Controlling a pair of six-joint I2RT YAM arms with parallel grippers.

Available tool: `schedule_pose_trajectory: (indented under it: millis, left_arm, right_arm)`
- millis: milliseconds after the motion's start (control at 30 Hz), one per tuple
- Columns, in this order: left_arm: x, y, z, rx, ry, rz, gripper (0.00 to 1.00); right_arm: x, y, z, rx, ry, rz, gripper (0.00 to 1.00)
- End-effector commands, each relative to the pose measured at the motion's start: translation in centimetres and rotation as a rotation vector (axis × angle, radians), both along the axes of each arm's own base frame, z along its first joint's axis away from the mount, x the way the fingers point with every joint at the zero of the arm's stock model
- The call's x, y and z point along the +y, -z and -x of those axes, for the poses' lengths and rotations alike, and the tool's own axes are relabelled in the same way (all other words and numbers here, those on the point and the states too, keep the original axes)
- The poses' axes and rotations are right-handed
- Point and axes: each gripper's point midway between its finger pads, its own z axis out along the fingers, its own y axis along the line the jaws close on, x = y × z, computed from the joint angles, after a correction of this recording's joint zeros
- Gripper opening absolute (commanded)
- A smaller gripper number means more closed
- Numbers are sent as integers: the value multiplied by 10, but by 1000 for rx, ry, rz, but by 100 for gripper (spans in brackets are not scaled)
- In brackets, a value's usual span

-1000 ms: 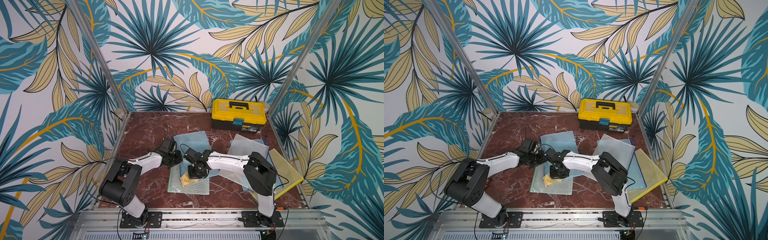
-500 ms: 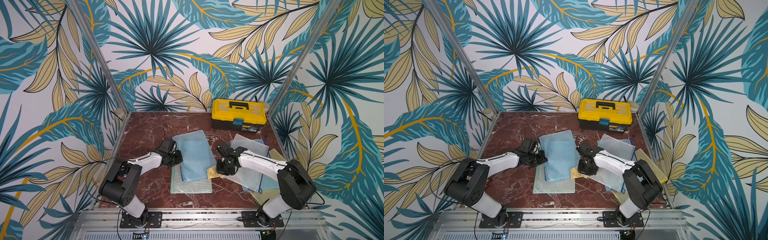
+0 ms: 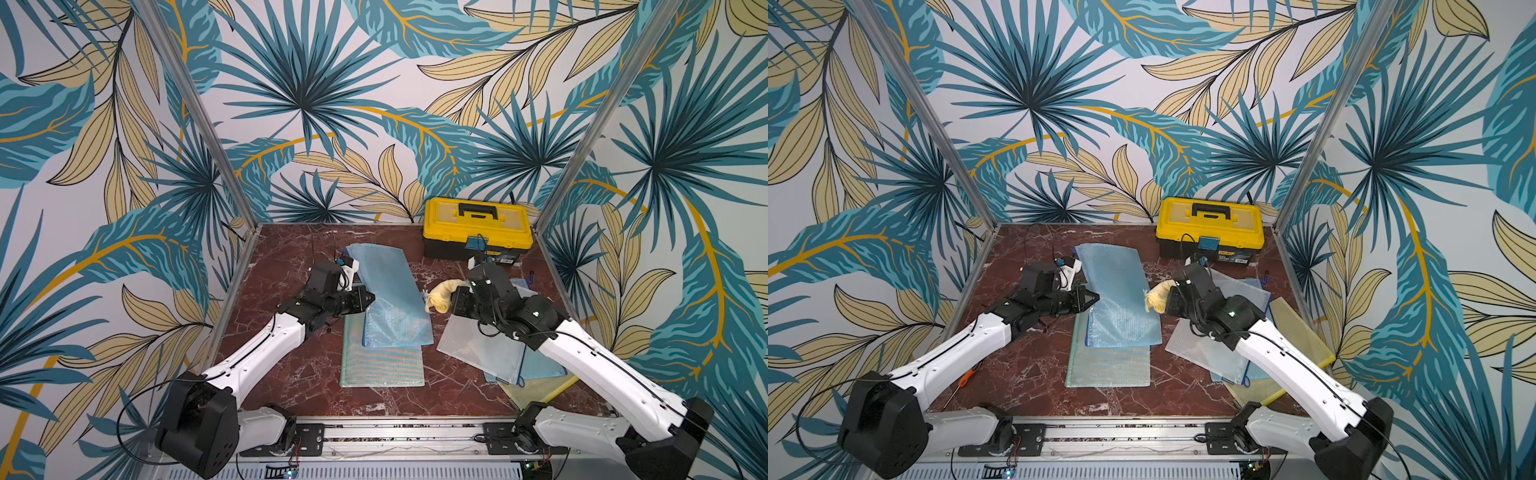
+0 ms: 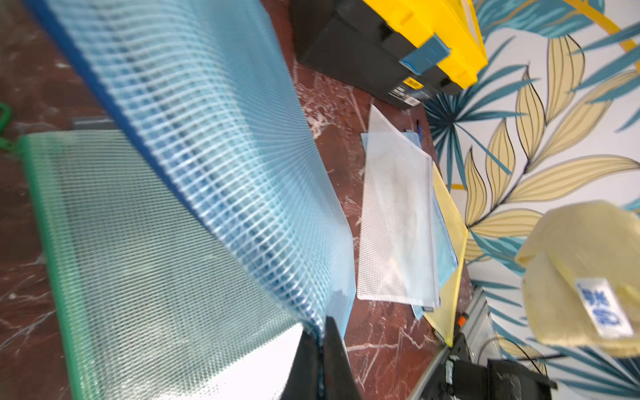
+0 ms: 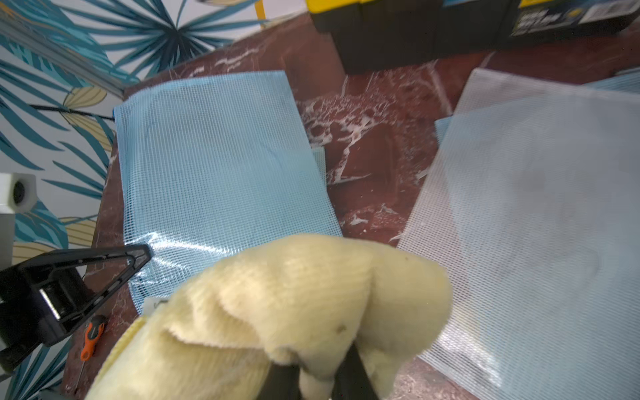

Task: Wipe the document bag
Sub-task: Adjust the document bag.

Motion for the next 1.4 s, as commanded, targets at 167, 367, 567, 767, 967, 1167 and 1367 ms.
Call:
schedule_pose_trajectory:
  millis: [167,367,567,767,967,1167,1367]
  left_arm:
    - [-1,-27,5,-62,82,-214,0]
    - [83,-13,2,11,-169,-522,0]
    - [143,-28,18,42,-327,-734,0]
    - [166,-56,13,15,-360,-973,0]
    - [152,-58,2,2,-273,-1178,0]
    - [112,-5,1,103,-152,-1241,0]
    - [17,13,3,140,-46,-1057,0]
  right_arm:
    - [-36,-4,11,-33,86,74,0]
    - [-38,7,16,0,81,99,0]
    - [-42,12,18,18,82,132,0]
    - [-33,30,16,66,62,117,0]
    - [-31,44,18,94,64,113,0]
    - [-43,40,23,83,89,141,0]
    - [-54,34,29,76,107,167,0]
